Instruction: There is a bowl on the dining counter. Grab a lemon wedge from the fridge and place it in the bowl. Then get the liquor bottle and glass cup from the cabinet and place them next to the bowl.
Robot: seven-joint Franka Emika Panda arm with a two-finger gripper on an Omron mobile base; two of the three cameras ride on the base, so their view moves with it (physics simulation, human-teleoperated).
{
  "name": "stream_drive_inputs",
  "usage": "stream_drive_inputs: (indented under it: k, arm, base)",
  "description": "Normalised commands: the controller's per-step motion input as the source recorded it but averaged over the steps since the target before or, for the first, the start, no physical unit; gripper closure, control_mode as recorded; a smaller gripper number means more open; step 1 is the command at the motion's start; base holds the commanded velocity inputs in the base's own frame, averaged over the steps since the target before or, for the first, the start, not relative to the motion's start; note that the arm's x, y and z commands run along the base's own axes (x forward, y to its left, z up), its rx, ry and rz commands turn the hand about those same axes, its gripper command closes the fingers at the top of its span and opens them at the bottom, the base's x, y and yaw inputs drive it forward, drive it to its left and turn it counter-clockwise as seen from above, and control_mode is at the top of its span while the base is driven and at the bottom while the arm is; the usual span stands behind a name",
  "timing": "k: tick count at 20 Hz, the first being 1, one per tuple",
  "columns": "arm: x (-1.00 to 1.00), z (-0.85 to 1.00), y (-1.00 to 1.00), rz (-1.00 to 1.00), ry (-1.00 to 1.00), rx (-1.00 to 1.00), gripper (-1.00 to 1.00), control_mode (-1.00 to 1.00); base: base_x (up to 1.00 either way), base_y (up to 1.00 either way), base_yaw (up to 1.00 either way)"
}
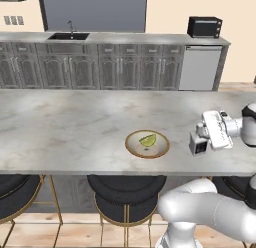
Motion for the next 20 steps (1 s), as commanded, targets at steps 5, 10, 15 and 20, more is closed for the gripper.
stream_drive_inputs:
  k: [5,10,15,20]
  arm:
    - [0.15,-0.14,0.00,0.08,0.05,0.27,1.00,-1.00]
    - [0.29,-0.20,0.00,0.03,0.04,0.08,1.00,-1.00]
    - [0.15,-0.19,0.00,0.00,0.00,-0.06,1.00,-1.00]
    - [0.06,-0.19,0.00,0.00,0.00,-0.12,1.00,-1.00]
  base:
    - [0.00,0.00,0.00]
    - [0.00,0.00,0.00]
    - [0.00,0.00,0.00]
    - [0.00,0.00,0.00]
